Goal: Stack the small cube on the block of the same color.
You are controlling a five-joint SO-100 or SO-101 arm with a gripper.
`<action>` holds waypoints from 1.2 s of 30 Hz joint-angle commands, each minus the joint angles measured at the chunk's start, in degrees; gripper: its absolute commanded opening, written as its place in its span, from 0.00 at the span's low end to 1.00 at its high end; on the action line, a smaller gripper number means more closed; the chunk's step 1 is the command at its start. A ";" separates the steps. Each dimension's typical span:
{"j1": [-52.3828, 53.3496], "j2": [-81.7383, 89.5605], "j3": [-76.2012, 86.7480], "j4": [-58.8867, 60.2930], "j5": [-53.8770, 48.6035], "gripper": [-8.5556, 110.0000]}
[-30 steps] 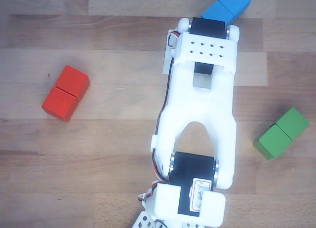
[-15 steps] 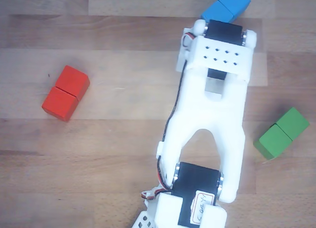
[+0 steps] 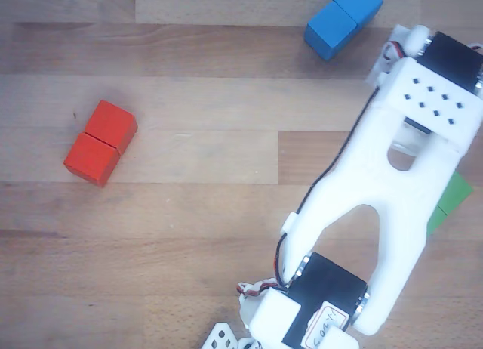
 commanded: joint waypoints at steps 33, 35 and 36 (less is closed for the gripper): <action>17.31 4.13 -5.10 10.46 -10.90 0.13; 17.31 2.81 -5.10 10.46 -10.90 0.13; 17.31 2.02 -5.10 10.46 -10.90 0.13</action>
